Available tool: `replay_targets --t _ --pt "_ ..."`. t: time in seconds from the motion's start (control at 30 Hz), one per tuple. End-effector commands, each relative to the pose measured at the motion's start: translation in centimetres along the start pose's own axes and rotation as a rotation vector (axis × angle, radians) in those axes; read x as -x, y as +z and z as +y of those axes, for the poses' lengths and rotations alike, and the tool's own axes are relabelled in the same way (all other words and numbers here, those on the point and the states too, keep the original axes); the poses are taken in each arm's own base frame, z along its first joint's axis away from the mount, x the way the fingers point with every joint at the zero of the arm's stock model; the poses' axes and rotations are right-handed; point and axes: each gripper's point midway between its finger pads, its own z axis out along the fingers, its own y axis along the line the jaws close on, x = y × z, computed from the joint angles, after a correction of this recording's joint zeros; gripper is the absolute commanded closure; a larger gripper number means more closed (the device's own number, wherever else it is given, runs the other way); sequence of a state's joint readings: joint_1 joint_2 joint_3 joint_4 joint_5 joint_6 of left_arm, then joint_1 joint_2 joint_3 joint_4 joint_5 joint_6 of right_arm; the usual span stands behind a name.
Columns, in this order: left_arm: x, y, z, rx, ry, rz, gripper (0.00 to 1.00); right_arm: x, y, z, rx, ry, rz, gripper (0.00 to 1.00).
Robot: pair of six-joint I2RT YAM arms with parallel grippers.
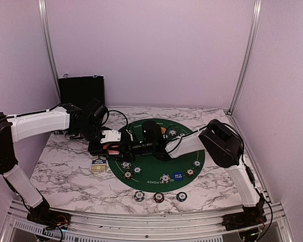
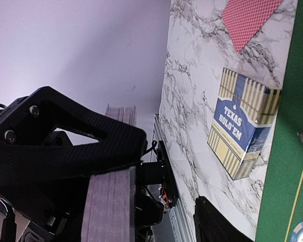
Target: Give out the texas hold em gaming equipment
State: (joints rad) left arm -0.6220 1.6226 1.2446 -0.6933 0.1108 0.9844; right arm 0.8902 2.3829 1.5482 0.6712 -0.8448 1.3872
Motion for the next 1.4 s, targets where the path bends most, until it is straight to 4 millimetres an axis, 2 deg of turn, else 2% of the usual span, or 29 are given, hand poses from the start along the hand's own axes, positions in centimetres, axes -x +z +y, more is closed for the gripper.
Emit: replay_targets --t 0.0,0.2,0.5,0.67,0.93,1.2,1.37 --pt "0.2 -0.2 0.3 0.006 0.002 0.012 0.62 0.6 0.6 1.4 0.030 -0.027 0.002 0.37" --pt "0.0 0.2 0.3 0.010 0.002 0.031 0.63 0.8 0.9 1.5 0.037 -0.023 0.010 0.36" --pt "-0.1 -0.2 0.5 0.027 0.010 0.040 0.66 1.1 0.3 -0.3 -0.034 -0.007 0.001 0.36" --pt "-0.3 -0.3 0.6 0.033 0.010 0.048 0.67 1.4 -0.3 -0.6 -0.084 -0.027 -0.006 0.37" --pt "-0.3 -0.5 0.7 0.042 0.001 0.051 0.68 1.6 -1.8 -0.4 -0.093 -0.032 -0.027 0.47" --pt "-0.6 -0.5 0.6 0.047 -0.001 0.062 0.70 1.6 -2.4 0.0 -0.099 -0.045 -0.032 0.51" --pt "-0.8 -0.4 0.6 0.047 -0.004 0.067 0.71 1.5 -2.7 0.1 -0.103 -0.044 -0.038 0.49"
